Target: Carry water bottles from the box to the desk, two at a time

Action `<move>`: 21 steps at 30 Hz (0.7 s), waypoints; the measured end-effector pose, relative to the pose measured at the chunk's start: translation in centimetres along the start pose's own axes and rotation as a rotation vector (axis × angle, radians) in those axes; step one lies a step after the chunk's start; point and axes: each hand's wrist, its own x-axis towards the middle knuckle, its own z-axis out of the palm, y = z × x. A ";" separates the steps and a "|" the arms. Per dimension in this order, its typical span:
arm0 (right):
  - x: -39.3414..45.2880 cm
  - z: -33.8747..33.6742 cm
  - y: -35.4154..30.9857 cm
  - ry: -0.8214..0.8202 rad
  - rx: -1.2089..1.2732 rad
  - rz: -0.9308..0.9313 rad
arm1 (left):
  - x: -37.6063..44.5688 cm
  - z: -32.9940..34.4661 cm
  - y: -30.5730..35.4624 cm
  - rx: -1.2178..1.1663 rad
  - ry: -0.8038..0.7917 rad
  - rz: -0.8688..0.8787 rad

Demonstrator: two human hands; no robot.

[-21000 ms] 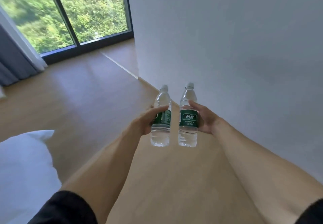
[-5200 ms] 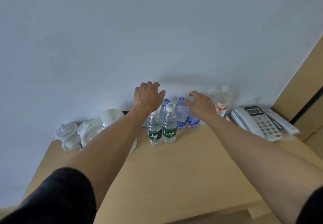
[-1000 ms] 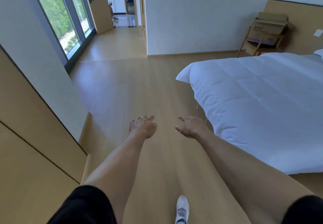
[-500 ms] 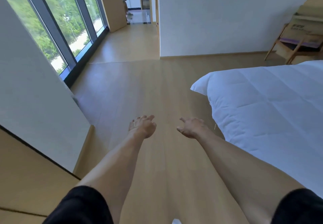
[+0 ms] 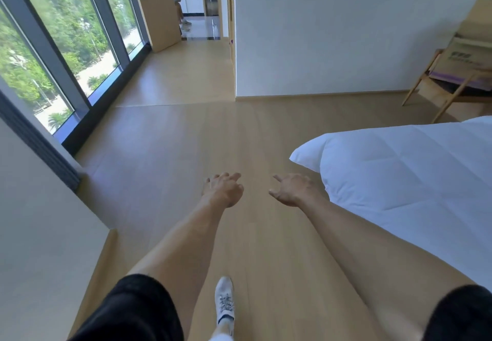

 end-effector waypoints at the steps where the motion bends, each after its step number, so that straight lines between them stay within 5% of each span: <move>1: 2.2 -0.7 0.0 0.006 -0.001 0.016 | 2.5 -0.6 -0.4 -0.005 0.002 0.018; 21: 36.6 -14.0 1.0 0.091 0.099 0.205 | 40.8 -13.6 -2.0 0.050 0.060 0.288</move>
